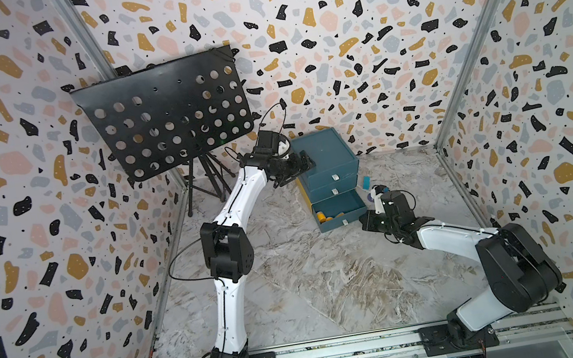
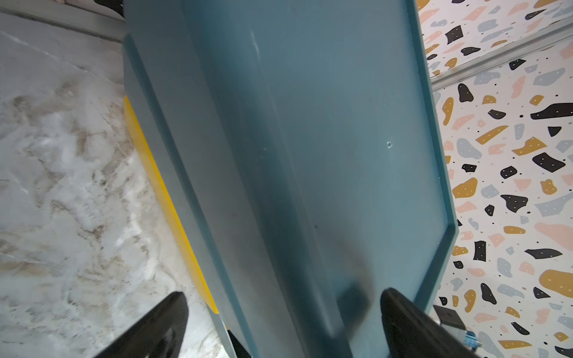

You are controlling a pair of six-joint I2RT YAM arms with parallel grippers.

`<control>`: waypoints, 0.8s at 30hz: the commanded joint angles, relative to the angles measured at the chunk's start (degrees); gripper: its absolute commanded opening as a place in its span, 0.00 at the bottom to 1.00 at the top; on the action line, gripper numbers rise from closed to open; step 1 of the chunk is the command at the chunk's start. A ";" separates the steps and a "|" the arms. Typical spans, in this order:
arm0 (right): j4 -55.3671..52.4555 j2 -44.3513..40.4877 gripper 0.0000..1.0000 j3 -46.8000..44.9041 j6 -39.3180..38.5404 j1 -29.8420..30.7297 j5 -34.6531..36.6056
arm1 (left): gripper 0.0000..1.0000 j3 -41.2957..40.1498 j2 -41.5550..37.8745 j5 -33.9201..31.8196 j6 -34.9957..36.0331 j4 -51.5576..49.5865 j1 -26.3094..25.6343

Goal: Put the paint cans in the drawer according to color
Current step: Close the drawer in the storage box.

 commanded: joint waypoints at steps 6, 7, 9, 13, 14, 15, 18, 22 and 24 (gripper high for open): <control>14.91 8.45 0.00 2.81 6.33 -0.46 -2.42 | 1.00 -1.44 1.78 0.49 2.68 0.58 -0.18; 16.50 9.82 0.00 3.40 7.08 -0.46 -2.57 | 1.00 -1.97 1.71 0.55 2.78 0.75 -0.24; 18.34 12.25 0.00 4.69 8.33 -0.47 -2.54 | 1.00 -2.63 1.81 0.74 2.97 0.89 -0.20; 24.82 16.66 0.00 5.68 12.86 -0.50 -1.53 | 1.00 -4.13 1.83 1.17 3.39 1.48 -0.25; 26.52 17.56 0.00 5.87 14.11 -0.47 -1.40 | 1.00 -4.41 1.83 1.16 3.59 1.55 -0.35; 28.02 18.59 0.00 6.20 15.52 -0.46 -1.18 | 1.00 -4.66 1.91 1.08 3.75 1.55 -0.42; 30.15 21.43 0.00 8.19 18.28 -0.46 -0.86 | 1.00 -5.60 1.92 1.16 3.94 1.93 -0.41; 33.83 25.01 0.00 10.47 21.77 -0.46 -0.34 | 1.00 -6.01 2.17 1.23 4.11 2.21 -0.61; 34.28 26.69 0.00 12.07 23.25 -0.48 -0.34 | 1.00 -6.12 2.31 1.16 4.13 2.33 -0.64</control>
